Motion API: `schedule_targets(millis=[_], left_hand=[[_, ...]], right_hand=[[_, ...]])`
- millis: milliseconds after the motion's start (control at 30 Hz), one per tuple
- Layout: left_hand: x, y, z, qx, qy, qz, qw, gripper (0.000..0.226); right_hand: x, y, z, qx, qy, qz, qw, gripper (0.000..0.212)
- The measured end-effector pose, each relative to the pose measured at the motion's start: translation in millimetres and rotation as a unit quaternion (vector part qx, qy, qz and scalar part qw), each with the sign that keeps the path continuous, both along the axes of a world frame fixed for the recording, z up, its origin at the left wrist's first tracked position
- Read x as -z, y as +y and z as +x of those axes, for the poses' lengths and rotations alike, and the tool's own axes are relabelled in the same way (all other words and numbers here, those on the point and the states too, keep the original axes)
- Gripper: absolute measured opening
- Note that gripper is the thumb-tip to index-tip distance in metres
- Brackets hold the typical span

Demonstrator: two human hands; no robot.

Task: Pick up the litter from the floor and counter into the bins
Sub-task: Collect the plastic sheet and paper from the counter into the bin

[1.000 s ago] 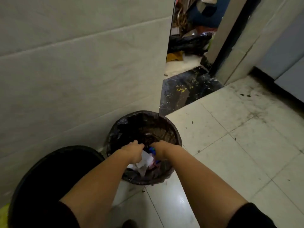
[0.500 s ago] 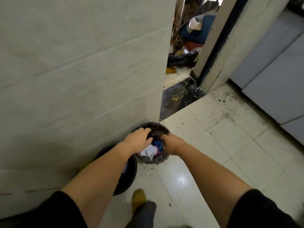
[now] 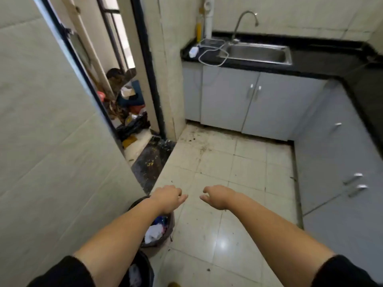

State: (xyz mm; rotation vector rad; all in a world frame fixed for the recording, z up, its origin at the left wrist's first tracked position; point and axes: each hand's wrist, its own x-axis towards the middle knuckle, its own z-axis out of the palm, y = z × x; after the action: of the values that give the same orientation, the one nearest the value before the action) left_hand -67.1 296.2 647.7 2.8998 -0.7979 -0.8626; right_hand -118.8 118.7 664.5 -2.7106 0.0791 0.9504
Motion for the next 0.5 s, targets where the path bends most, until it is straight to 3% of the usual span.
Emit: schedule_targets(millis=[267,500], left_hand=[[-27.0,-180.2,-104.4,0.150,0.013,-0.045,0.988,0.051],[-47.0,-322.0,-220.3,0.327,0.001,-0.060,0.943,0.048]], right_hand=[[-15.0,-149.2,-171.7,0.194,0.008,-0.024,0.981,0.051],[-33.2,-258.3,-309.0,0.343,0.000,-0.041,0.938,0.053]])
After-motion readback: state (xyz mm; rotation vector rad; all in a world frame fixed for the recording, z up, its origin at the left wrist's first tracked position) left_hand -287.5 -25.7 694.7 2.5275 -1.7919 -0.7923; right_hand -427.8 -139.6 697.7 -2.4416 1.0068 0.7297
